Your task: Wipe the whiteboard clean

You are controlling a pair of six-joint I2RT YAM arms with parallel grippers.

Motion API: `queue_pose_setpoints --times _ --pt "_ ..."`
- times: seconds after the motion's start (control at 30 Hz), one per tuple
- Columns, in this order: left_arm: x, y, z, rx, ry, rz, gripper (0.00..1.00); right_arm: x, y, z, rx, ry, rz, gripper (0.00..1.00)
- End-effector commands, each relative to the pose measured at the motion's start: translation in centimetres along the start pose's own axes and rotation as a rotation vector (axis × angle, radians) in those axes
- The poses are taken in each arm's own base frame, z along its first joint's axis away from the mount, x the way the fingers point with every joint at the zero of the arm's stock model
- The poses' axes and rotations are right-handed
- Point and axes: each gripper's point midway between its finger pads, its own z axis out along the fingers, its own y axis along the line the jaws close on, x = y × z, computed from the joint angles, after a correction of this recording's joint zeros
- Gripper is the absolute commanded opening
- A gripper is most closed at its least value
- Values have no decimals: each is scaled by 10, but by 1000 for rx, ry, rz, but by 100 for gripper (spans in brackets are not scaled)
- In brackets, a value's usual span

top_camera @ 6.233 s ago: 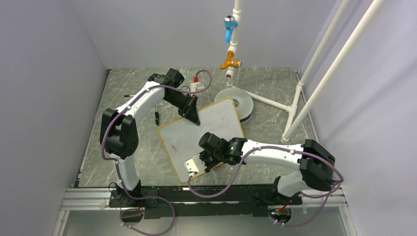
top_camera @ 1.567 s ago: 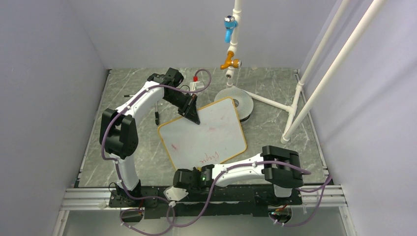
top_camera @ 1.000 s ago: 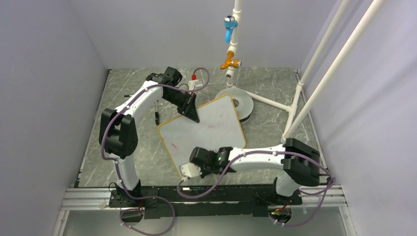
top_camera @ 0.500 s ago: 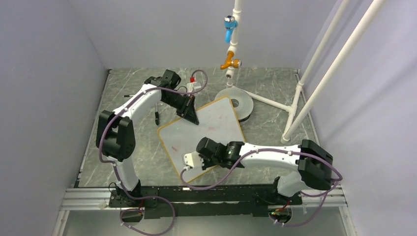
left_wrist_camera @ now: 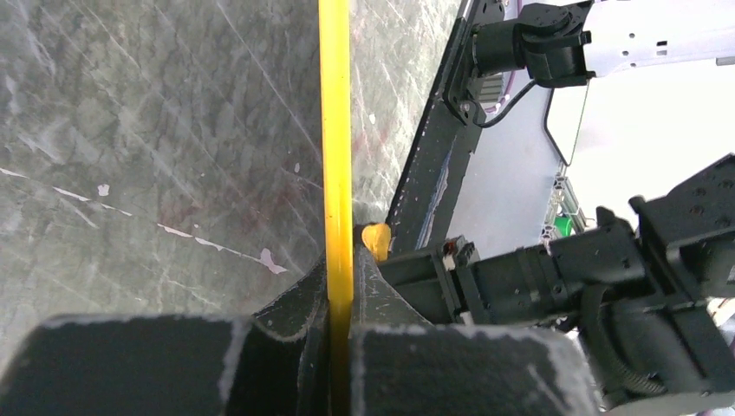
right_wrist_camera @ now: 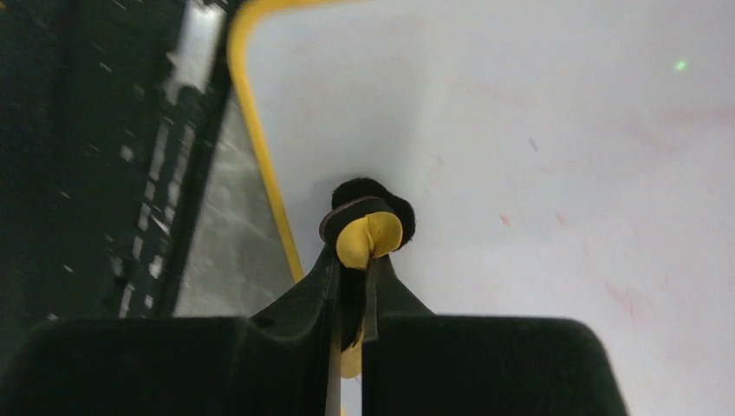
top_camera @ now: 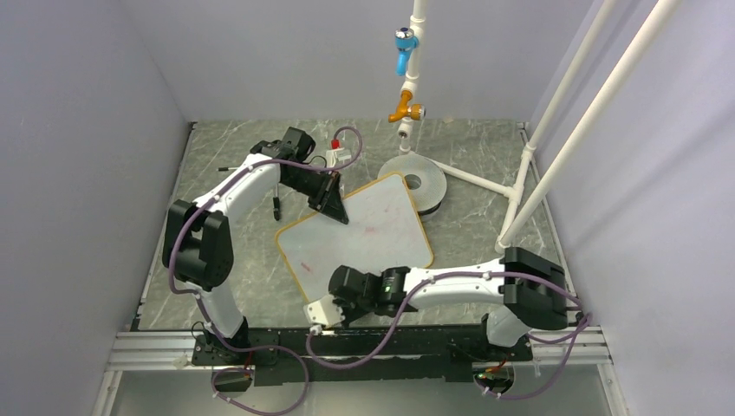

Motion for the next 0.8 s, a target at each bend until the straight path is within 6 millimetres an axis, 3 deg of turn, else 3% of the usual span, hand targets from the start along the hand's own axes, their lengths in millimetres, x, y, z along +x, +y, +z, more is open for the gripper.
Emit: queue_pose_setpoints --times 0.0,0.13,0.23,0.3,0.47,0.53,0.67,0.77 --pt "-11 -46 -11 137 -58 82 0 35 -60 -29 218 9 139 0" --pt "-11 -46 -11 139 -58 83 0 54 -97 -57 359 -18 222 0" --pt "-11 -46 -11 139 -57 81 0 64 -103 -64 390 -24 229 0" --pt "-11 -44 -11 135 -58 78 0 63 -86 -57 316 -33 197 0" --pt "-12 -42 -11 128 -61 72 0 49 -12 -27 81 -54 8 0" --pt "-13 -42 -12 128 -64 72 0 44 6 -19 26 -46 -37 0" --pt "-13 -43 -13 127 -68 76 0 39 20 -9 -16 -15 -77 0" --pt "-12 -43 -13 129 -68 78 0 42 9 -8 30 19 -49 0"
